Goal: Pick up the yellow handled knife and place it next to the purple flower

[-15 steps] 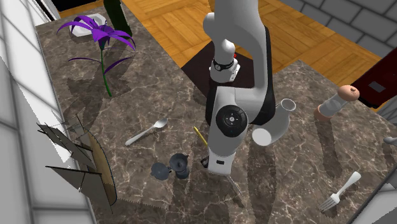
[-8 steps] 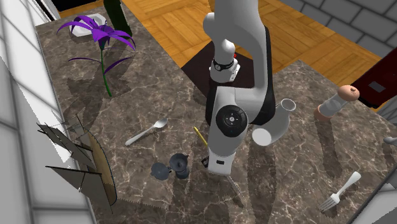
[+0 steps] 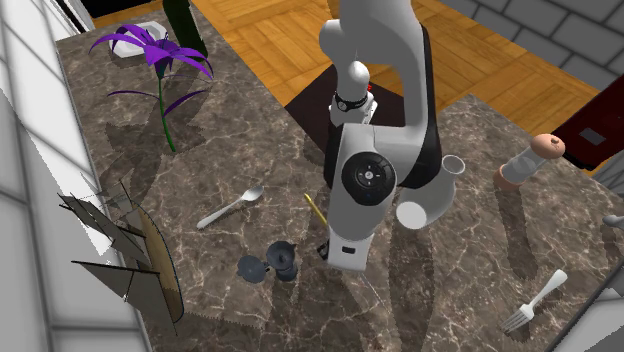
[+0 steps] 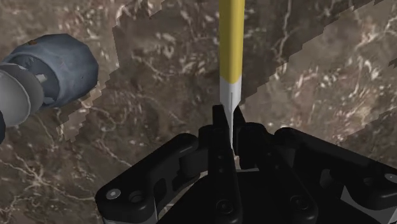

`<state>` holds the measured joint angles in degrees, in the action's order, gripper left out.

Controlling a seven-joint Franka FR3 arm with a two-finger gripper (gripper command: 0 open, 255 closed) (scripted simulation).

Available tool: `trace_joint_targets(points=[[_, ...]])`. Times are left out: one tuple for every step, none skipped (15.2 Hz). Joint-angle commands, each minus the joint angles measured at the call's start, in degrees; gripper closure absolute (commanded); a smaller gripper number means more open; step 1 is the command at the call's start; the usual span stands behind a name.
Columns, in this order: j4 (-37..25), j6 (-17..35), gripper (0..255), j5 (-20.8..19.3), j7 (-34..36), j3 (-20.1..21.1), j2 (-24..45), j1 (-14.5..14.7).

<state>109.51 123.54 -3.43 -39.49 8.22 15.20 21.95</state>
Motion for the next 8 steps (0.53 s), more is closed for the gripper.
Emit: trace_joint_targets(points=[[-0.6, -1.3, 255, 0.2, -0.1, 0.0, -0.7, 0.0], [-1.0, -2.0, 255, 0.2, -0.2, 0.1, -1.0, -0.1], [-1.3, -2.7, 255, 0.3, -0.2, 0.1, -1.4, -0.1], [-1.7, -3.4, 255, 0.4, -0.3, 0.1, -1.7, -0.1], [-2.1, -4.1, 255, 0.4, -0.3, 0.1, -2.0, -0.1], [-2.5, -4.8, 255, 0.5, -0.4, 0.1, -2.3, -0.1], [-2.9, -5.5, 255, 0.6, -0.4, 0.2, -2.5, -0.1], [-3.3, -6.2, 255, 0.6, -0.5, 0.2, -2.8, -0.1]])
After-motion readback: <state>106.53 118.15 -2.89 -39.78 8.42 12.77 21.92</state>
